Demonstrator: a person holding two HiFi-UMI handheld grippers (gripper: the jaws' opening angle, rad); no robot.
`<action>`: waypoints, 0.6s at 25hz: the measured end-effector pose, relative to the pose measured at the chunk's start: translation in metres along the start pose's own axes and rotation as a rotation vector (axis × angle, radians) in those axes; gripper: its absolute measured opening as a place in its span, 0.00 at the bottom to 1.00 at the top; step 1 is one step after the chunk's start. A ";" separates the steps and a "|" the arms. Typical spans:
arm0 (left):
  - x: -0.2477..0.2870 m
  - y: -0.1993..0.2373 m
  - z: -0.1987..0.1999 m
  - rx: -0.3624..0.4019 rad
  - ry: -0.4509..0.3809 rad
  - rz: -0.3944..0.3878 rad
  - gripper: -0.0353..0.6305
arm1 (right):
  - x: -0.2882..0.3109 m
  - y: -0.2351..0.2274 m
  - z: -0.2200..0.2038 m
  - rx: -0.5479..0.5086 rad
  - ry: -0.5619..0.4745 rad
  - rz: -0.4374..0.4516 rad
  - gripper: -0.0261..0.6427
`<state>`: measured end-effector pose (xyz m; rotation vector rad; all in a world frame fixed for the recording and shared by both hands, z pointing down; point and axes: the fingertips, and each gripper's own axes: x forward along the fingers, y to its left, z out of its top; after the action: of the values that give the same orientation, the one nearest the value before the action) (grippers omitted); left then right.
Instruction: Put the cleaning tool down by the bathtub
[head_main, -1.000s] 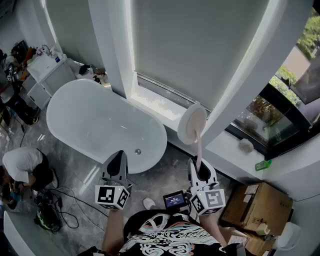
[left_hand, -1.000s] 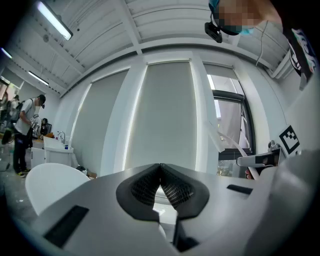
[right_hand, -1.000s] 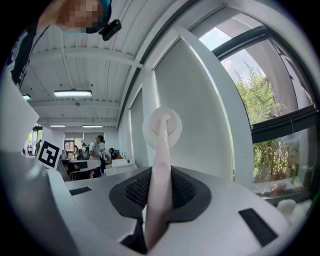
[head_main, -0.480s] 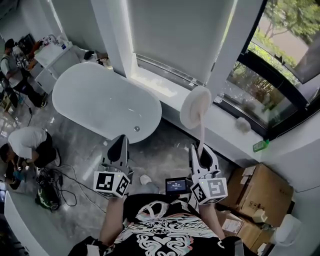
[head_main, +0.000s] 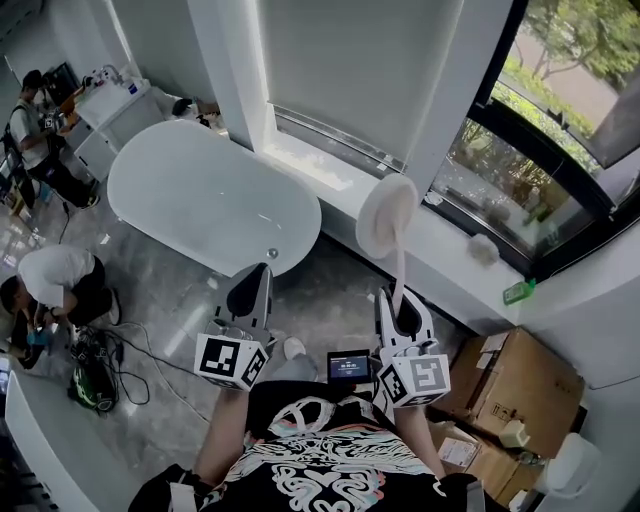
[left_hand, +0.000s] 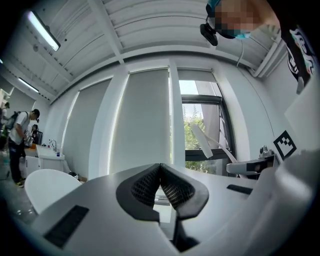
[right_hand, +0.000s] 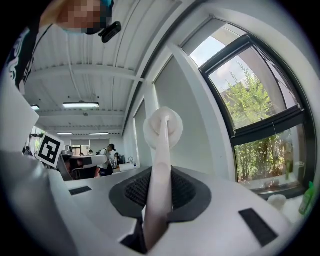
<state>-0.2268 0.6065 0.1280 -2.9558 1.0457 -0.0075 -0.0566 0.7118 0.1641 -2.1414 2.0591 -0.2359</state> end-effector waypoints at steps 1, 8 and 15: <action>0.002 -0.001 -0.002 0.004 0.006 0.000 0.08 | 0.001 -0.002 -0.001 0.003 0.003 0.001 0.17; 0.025 0.001 -0.008 0.005 0.013 -0.008 0.08 | 0.015 -0.013 -0.001 -0.016 0.011 0.001 0.17; 0.077 0.010 -0.022 0.016 0.017 -0.040 0.08 | 0.055 -0.037 -0.003 0.007 0.009 0.003 0.17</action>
<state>-0.1739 0.5503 0.1506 -2.9674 0.9835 -0.0413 -0.0187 0.6583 0.1757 -2.1373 2.0633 -0.2528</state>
